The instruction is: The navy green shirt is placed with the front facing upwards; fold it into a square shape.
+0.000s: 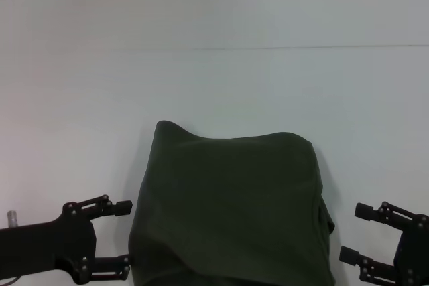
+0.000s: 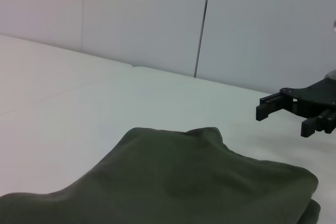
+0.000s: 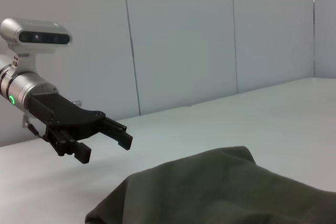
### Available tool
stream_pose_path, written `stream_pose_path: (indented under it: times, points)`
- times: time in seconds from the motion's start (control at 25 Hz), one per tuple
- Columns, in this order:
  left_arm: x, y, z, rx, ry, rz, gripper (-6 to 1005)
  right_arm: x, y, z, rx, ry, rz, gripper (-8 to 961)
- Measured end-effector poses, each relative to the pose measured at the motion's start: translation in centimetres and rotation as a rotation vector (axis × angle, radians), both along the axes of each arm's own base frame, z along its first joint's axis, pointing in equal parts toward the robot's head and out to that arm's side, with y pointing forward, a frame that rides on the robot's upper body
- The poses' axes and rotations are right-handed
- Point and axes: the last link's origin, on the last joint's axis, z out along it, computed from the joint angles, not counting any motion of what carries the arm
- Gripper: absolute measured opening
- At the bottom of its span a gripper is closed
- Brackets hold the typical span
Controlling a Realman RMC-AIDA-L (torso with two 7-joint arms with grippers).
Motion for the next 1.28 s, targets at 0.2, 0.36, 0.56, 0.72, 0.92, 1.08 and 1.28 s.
stream_pose_path:
  times: [0.2, 0.36, 0.56, 0.72, 0.92, 1.08, 1.28]
  points:
    - [0.06, 0.1, 0.02, 0.0, 0.0, -0.003, 876, -0.06, 0.01, 0.19, 0.01, 0.01, 0.0, 811]
    - [0.07, 0.11, 0.0, -0.001, -0.002, -0.001, 876, -0.07, 0.06, 0.32, 0.017, 0.014, -0.001, 810]
    - [0.02, 0.03, -0.03, -0.001, -0.004, 0.003, 876, -0.21, 0.25, 0.3, 0.016, 0.016, 0.005, 809]
    - [-0.03, 0.05, 0.04, 0.004, -0.006, 0.007, 876, -0.24, 0.41, 0.3, 0.018, 0.013, 0.005, 808]
    - [0.1, 0.21, 0.13, 0.011, -0.014, 0.006, 876, -0.24, 0.57, 0.38, 0.026, 0.016, 0.001, 809]
    - [0.24, 0.3, 0.04, 0.016, -0.029, 0.007, 876, -0.22, 0.57, 0.34, 0.027, 0.016, -0.002, 808]
    - [0.21, 0.28, 0.06, 0.018, -0.031, 0.008, 876, -0.26, 0.53, 0.22, 0.024, 0.021, -0.004, 808]
